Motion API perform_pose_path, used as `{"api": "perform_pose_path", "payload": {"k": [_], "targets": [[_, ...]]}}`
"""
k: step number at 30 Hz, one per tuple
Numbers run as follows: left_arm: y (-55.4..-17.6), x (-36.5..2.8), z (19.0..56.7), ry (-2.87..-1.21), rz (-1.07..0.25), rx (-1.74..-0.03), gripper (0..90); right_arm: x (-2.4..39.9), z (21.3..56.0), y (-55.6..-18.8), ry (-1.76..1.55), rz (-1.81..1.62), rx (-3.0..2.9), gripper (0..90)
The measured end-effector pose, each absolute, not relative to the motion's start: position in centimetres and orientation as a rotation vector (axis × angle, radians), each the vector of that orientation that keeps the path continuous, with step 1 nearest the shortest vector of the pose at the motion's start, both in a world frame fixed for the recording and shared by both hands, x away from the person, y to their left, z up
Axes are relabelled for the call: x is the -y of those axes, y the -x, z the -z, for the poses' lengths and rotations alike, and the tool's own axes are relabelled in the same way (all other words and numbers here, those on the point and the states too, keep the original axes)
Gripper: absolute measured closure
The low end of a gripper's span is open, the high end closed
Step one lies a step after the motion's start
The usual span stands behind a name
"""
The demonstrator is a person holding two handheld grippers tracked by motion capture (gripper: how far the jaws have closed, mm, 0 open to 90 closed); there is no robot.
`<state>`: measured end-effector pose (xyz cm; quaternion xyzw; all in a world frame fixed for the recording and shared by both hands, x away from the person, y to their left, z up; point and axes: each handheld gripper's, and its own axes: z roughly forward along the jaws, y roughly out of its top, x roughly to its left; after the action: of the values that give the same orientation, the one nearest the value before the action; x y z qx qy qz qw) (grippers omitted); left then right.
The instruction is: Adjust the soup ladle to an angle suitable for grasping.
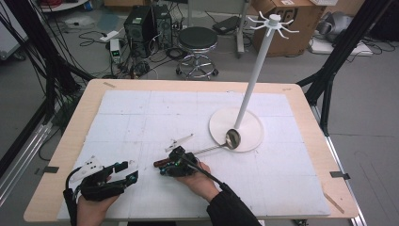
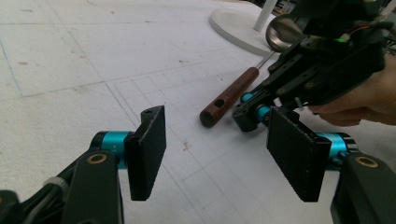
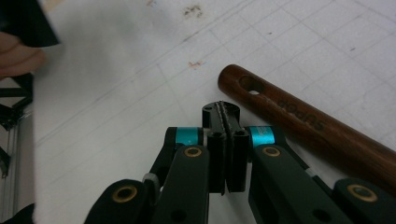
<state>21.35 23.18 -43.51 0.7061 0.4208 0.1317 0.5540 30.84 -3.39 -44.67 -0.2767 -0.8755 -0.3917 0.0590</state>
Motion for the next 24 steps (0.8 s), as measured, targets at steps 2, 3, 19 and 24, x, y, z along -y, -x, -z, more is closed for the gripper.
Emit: {"api": "perform_pose_path", "payload": {"k": [2, 3, 19, 24], "targets": [[-21.3, -23.3, 43.5, -1.664, -0.312, -0.994, 38.3, 3.2, 44.9, -31.4, 0.872, 1.209, 2.623, 89.4], [-21.3, -23.3, 43.5, -1.664, -0.311, -0.996, 38.3, 3.2, 44.9, -31.6, 0.891, 1.213, 2.621, 89.4], [-21.1, -23.6, 43.4, -1.650, -0.315, -0.999, 38.3, 3.8, 45.5, -35.5, 1.109, 1.315, 2.552, 89.4], [-21.1, -23.7, 43.4, -1.647, -0.319, -0.999, 38.3, 4.4, 44.7, -35.0, 1.082, 1.333, 2.559, 88.6]]}}
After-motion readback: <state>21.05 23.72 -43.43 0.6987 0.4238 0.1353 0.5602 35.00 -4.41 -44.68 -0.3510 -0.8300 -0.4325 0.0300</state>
